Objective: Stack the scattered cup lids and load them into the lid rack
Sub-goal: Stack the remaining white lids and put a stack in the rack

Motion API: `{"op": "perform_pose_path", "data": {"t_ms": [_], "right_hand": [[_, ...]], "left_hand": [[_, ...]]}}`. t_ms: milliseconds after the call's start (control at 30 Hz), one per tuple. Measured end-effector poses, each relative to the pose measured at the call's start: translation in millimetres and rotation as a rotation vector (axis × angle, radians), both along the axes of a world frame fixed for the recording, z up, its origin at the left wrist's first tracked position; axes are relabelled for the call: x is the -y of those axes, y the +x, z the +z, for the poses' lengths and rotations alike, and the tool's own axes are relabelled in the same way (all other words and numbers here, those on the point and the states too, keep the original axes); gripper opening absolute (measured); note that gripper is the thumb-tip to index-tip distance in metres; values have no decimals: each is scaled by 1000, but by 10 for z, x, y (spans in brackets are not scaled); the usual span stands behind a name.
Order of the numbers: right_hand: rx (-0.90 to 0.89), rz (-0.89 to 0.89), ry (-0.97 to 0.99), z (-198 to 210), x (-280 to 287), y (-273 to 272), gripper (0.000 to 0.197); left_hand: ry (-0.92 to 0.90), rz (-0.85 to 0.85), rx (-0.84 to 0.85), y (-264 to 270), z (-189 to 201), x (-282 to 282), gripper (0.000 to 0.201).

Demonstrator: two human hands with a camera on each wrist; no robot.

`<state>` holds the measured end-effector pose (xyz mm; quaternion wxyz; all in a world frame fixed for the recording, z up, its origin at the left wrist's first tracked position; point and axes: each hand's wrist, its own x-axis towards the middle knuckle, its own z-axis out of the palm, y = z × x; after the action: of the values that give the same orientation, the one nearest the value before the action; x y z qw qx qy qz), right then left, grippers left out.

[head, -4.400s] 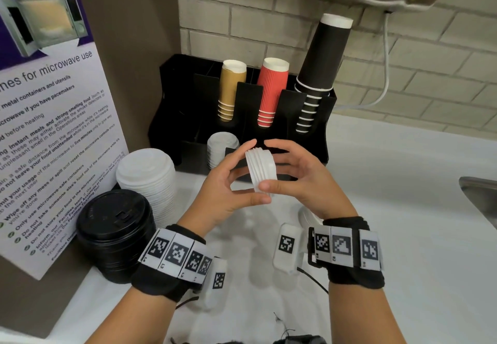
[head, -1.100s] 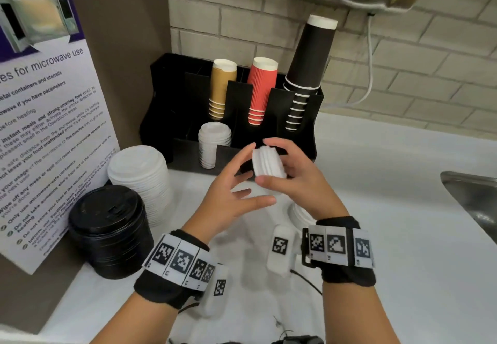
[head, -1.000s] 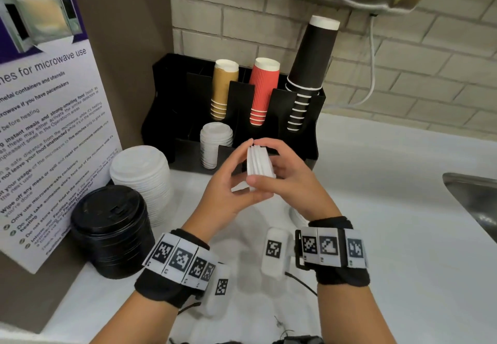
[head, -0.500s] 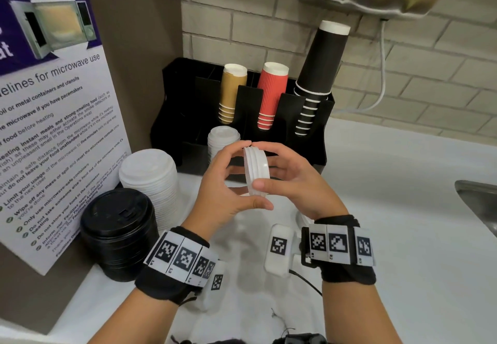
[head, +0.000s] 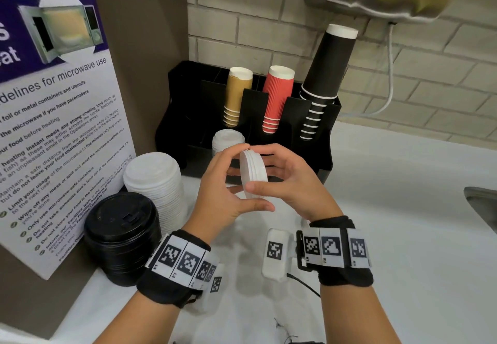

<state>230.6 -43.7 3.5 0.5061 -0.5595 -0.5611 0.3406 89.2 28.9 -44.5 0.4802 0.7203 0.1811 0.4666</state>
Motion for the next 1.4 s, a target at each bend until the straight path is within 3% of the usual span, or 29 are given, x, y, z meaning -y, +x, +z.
{"op": "perform_pose_path", "data": {"t_ms": [100, 167, 267, 433, 533, 767, 1100, 1300, 1400], "right_hand": [[-12, -38, 63, 86, -231, 29, 58], [16, -177, 156, 151, -495, 91, 59], [227, -299, 179, 168, -938, 194, 62], [671, -209, -65, 34, -1493, 280, 59], [831, -156, -145, 38, -1668, 237, 59], [1183, -84, -197, 17, -1790, 127, 61], [1300, -49, -267, -86, -1659, 77, 68], [1525, -234, -210, -259, -1626, -167, 34], [1574, -256, -166, -378, -1601, -222, 33]], "left_hand": [[-20, 58, 25, -59, 26, -65, 83], [-80, 154, 92, -112, 66, -117, 60], [-120, 268, 180, -157, 104, -166, 42], [-141, 260, 196, -176, 116, -137, 34], [-144, 260, 181, -197, 93, -130, 33], [-135, 269, 166, -226, 65, -155, 31], [-144, 273, 134, -210, 44, -163, 29], [-142, 263, 149, -221, 31, -158, 29], [-146, 274, 156, -226, 26, -168, 26]]}}
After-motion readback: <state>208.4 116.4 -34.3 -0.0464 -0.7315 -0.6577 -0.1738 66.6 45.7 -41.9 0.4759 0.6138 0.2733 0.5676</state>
